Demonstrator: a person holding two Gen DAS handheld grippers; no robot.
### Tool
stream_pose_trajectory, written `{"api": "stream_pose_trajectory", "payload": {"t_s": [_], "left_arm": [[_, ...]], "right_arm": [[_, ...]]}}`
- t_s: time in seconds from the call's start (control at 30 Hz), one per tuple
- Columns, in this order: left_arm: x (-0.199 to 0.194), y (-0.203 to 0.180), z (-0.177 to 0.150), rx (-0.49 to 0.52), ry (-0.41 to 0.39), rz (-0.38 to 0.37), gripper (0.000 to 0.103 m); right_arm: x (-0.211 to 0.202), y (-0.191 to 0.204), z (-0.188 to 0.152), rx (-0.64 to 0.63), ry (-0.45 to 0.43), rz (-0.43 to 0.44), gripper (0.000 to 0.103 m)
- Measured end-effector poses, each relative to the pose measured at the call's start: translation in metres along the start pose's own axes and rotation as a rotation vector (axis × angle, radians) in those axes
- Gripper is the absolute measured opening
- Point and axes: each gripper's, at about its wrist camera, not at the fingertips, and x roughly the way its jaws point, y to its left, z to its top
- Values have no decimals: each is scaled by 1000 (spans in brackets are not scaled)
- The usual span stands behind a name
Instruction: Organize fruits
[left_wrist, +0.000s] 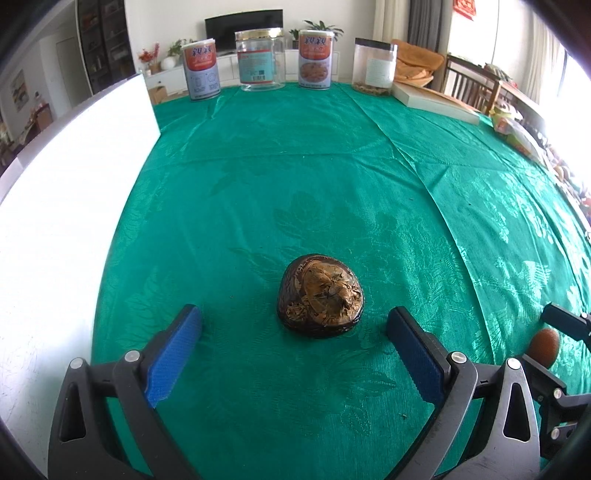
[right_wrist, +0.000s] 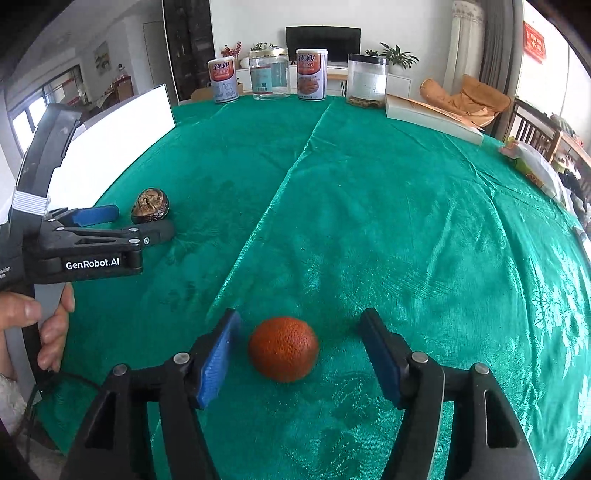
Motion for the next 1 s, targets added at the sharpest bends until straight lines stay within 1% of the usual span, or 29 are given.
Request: {"api": "stream_pose_trajectory", "payload": {"t_s": [0.07,0.23,0.73,0.9,1.0], "left_arm": [[0,0,0,0,0,0,101],[0,0,0,0,0,0,101],[0,0,0,0,0,0,101],[0,0,0,0,0,0,101],[0,0,0,0,0,1,101]], "right_arm": [[0,-2,0,13,2,-2,73],[0,-7,-1,40,5,3,82],[7,-1,1,12,32,1,99],[9,2,1,-8,46,-7,103],[9,3,1,-9,46,-8,103]]}}
